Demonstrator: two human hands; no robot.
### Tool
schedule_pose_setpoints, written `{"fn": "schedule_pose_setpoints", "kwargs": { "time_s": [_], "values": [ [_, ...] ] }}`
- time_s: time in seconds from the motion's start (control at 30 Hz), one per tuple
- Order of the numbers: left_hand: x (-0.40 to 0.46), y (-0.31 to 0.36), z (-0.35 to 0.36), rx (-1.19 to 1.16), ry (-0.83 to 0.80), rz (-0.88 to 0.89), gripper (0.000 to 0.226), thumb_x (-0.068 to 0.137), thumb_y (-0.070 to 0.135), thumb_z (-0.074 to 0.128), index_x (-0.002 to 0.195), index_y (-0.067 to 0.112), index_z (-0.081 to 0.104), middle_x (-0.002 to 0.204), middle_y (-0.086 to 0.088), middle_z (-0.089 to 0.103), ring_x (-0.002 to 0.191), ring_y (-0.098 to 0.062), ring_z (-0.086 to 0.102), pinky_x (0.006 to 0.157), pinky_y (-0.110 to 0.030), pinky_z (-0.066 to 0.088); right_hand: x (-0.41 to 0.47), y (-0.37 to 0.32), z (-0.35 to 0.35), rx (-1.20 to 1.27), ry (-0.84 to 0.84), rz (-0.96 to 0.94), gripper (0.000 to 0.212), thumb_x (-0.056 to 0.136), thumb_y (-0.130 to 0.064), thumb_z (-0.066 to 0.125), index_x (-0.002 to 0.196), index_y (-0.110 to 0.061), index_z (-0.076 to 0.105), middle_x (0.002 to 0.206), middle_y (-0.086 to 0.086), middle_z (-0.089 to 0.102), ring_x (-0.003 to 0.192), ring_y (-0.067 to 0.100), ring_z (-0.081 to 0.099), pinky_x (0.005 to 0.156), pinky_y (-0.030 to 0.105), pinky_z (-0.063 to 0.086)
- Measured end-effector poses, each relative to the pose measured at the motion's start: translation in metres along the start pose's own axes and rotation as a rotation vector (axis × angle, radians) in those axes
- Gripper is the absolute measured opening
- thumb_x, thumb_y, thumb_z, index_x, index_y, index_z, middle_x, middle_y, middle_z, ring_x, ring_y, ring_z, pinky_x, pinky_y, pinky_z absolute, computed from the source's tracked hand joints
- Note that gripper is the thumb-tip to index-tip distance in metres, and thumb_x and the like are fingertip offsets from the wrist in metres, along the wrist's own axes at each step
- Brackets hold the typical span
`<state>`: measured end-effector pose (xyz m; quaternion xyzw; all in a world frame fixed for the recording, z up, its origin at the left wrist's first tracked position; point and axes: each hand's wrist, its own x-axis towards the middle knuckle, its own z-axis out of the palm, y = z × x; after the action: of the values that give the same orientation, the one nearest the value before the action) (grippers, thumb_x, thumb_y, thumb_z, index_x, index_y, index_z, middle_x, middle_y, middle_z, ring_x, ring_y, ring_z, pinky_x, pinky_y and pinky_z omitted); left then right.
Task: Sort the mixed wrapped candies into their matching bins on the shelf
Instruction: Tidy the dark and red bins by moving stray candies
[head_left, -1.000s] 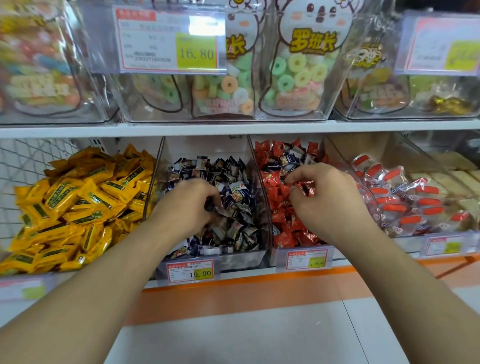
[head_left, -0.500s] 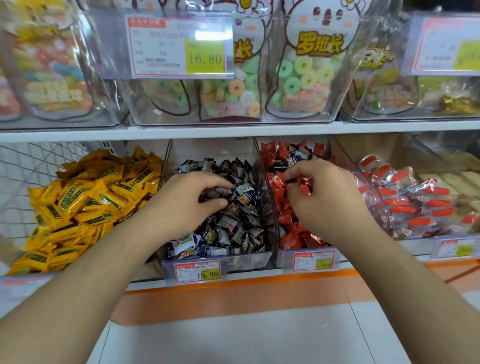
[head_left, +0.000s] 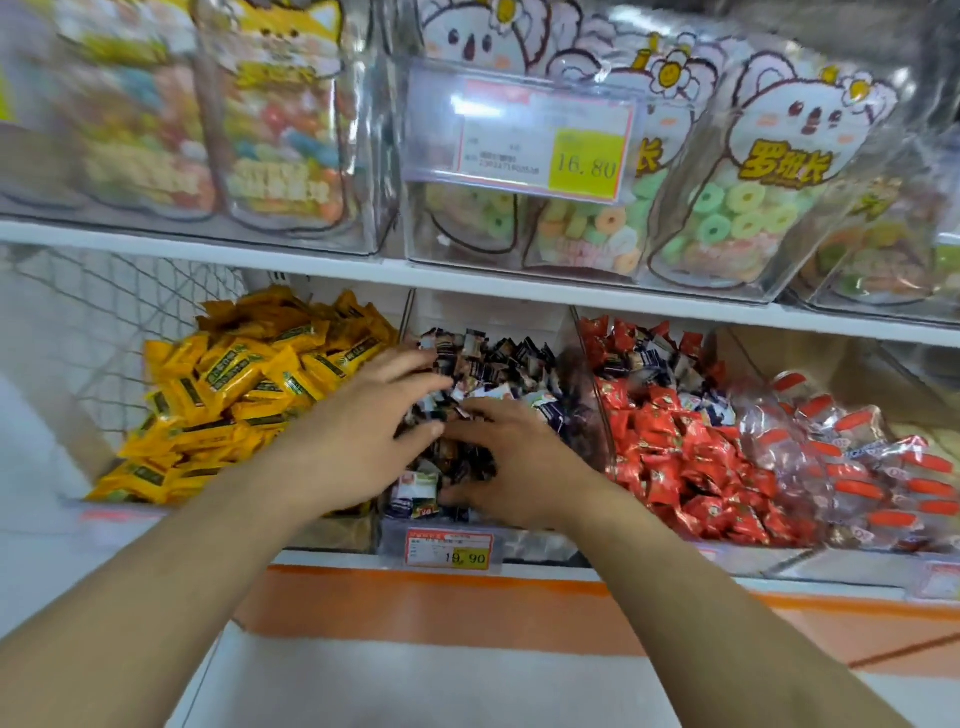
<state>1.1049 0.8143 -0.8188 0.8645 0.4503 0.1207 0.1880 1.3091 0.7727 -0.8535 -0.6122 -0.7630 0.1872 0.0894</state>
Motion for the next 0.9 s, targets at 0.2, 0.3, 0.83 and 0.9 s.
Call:
{"fn": "schedule_pose_setpoints", "kwargs": {
  "time_s": [0.2,0.3,0.83,0.9],
  "values": [
    [0.003,-0.005,0.002,-0.018,0.022,0.035,0.047,0.103,0.047,0.053,0.149,0.034,0.049,0.164,0.016,0.025,0.155,-0.005,0.003,0.128,-0.038,0.013,0.022,0.006,0.0,-0.084,0.189,0.023,0.035,0.084,-0.055,0.076,0.115,-0.038,0.072,0.111,-0.008,0.06,0.099,0.015,0.059,0.078,0.043,0.06],
    [0.007,-0.01,0.002,-0.034,0.027,0.065,0.046,0.103,0.046,0.054,0.147,0.032,0.052,0.163,0.016,0.029,0.155,-0.004,0.004,0.128,-0.034,0.011,0.032,0.009,-0.005,-0.17,0.234,0.135,0.035,0.087,-0.055,0.072,0.117,-0.036,0.072,0.111,-0.002,0.064,0.102,0.022,0.063,0.081,0.043,0.059],
    [0.008,-0.018,0.003,-0.048,0.059,0.12,0.032,0.103,0.043,0.056,0.132,0.032,0.065,0.149,0.02,0.045,0.151,0.0,0.007,0.119,-0.022,0.009,0.001,-0.023,-0.037,0.232,-0.36,0.165,0.048,0.094,-0.003,0.059,0.13,-0.034,0.069,0.123,-0.013,0.072,0.094,-0.006,0.068,0.087,0.024,0.058],
    [0.009,-0.017,0.003,-0.038,0.065,0.119,0.031,0.103,0.043,0.057,0.13,0.033,0.066,0.148,0.021,0.046,0.151,0.0,0.008,0.12,-0.023,0.01,0.002,-0.017,-0.035,0.159,-0.326,0.171,0.055,0.095,-0.018,0.062,0.142,-0.046,0.055,0.136,-0.019,0.064,0.103,-0.007,0.064,0.088,0.022,0.055]
  ]
}}
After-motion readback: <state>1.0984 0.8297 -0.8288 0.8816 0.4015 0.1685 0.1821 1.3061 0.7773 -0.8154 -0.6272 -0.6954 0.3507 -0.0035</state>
